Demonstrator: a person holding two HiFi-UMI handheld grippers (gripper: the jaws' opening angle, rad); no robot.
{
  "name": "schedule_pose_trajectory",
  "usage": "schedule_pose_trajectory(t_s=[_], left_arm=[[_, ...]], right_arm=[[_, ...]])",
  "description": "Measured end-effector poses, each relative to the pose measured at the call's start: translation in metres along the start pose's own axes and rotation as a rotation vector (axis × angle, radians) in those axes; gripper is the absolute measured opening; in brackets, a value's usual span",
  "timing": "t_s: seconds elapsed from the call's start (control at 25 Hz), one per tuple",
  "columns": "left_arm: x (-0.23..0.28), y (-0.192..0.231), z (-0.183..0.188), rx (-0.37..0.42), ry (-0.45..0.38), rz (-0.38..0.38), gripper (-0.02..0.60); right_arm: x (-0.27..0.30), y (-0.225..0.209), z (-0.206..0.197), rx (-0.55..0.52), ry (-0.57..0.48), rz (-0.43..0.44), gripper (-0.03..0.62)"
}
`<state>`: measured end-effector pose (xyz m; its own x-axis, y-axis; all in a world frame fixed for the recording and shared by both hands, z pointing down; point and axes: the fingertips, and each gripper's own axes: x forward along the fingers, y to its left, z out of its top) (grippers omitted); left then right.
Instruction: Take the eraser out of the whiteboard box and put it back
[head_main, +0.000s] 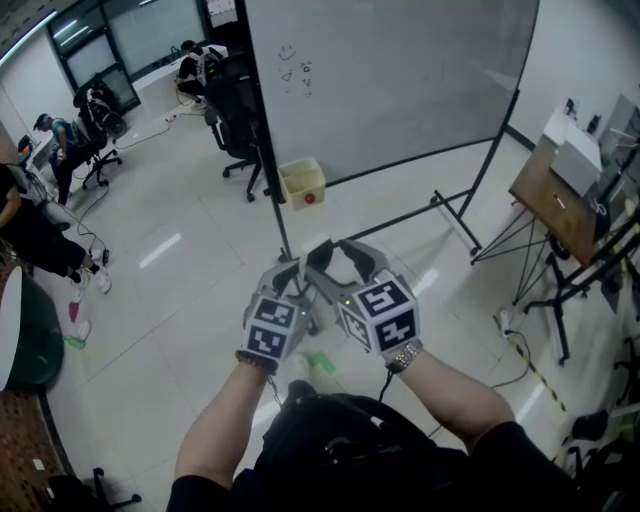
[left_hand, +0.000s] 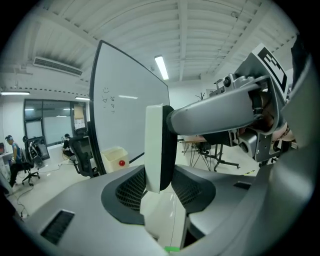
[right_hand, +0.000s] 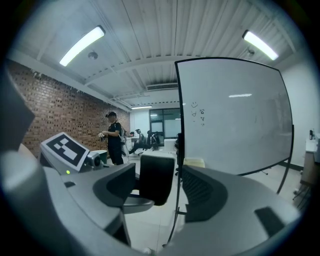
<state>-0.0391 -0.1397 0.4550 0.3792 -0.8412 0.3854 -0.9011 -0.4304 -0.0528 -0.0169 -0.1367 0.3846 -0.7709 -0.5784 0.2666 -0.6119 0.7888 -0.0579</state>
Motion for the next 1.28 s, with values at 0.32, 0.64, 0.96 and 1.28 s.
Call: schedule_pose_trajectory(t_s=[0.32, 0.64, 0.96, 1.28], left_arm=[[0.029, 0.052, 0.018, 0.008, -0.018, 0.043, 0.156], [0.075, 0.123, 0.030, 0.042, 0.003, 0.081, 0.156], [0.125, 0.182, 0.035, 0.107, 0.051, 0.081, 0.156], [0.174, 0.217, 0.039, 0.213, 0.094, 0.054, 0.158]], right_arm=[[0.023, -0.035, 0.007, 0.025, -0.017, -0.060, 0.327], [0.065, -0.081, 0.017, 0.064, -0.032, -0.133, 0.325], [0.105, -0.113, 0.013, 0.101, 0.008, -0.192, 0.325], [0.134, -0.138, 0.002, 0.146, 0.043, -0.240, 0.325]])
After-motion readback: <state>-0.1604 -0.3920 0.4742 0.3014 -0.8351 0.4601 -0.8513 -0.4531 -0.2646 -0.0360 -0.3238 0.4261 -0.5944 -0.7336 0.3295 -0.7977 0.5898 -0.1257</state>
